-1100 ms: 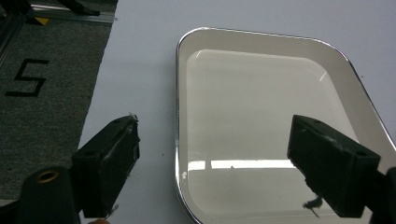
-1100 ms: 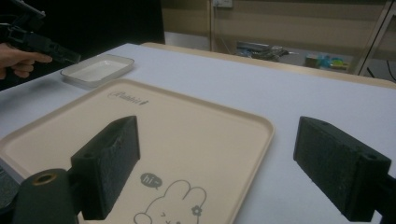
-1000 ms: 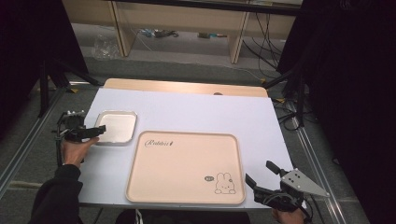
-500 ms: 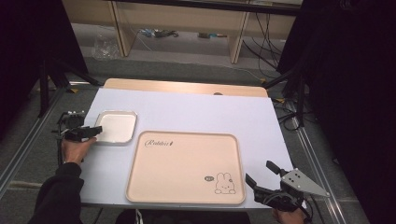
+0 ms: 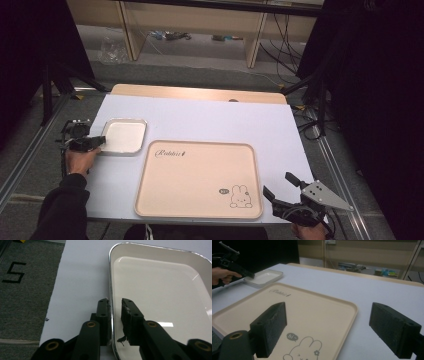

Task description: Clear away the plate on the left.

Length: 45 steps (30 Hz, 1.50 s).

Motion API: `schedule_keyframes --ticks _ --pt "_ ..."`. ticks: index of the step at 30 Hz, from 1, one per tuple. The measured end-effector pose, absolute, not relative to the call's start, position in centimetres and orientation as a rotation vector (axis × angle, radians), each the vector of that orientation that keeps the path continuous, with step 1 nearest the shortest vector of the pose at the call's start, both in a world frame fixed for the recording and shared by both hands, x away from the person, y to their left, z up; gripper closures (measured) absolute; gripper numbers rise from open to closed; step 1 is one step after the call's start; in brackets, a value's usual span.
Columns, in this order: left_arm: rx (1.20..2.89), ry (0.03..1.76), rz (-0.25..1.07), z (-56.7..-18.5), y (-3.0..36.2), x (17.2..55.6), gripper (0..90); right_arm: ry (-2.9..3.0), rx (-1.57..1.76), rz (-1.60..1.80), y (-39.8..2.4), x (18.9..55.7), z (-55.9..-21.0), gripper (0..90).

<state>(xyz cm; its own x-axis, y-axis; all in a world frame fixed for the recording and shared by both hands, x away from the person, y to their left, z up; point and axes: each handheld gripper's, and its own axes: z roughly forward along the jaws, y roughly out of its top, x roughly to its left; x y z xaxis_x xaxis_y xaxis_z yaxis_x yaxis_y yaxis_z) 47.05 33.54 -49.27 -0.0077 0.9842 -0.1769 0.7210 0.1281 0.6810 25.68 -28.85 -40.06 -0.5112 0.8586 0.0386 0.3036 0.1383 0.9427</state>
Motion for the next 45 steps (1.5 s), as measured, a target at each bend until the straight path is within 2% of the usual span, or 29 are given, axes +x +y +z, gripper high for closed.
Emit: schedule_keyframes --ticks 5,11,17,30,38,45 --pt "1.623 1.787 0.530 -49.4 33.6 47.3 82.1 1.878 1.123 1.416 -28.6 25.8 -40.2 15.2" --pt "1.602 1.784 0.520 -49.5 33.8 47.4 84.3 1.890 1.105 1.373 -28.9 25.7 -40.1 15.2" --pt "1.495 1.761 0.498 -48.9 33.7 47.1 87.5 1.879 1.104 1.390 -28.8 25.8 -40.1 15.2" --pt "1.467 1.729 0.550 -47.8 33.2 46.9 88.0 1.885 1.119 1.408 -28.7 25.7 -40.1 15.2" --pt "1.409 1.719 0.516 -46.6 32.7 46.5 88.0 1.885 1.124 1.408 -28.7 25.7 -40.1 15.2" --pt "1.446 1.659 0.505 -45.9 32.0 46.3 88.0 1.886 1.121 1.407 -28.7 25.7 -40.1 15.2"
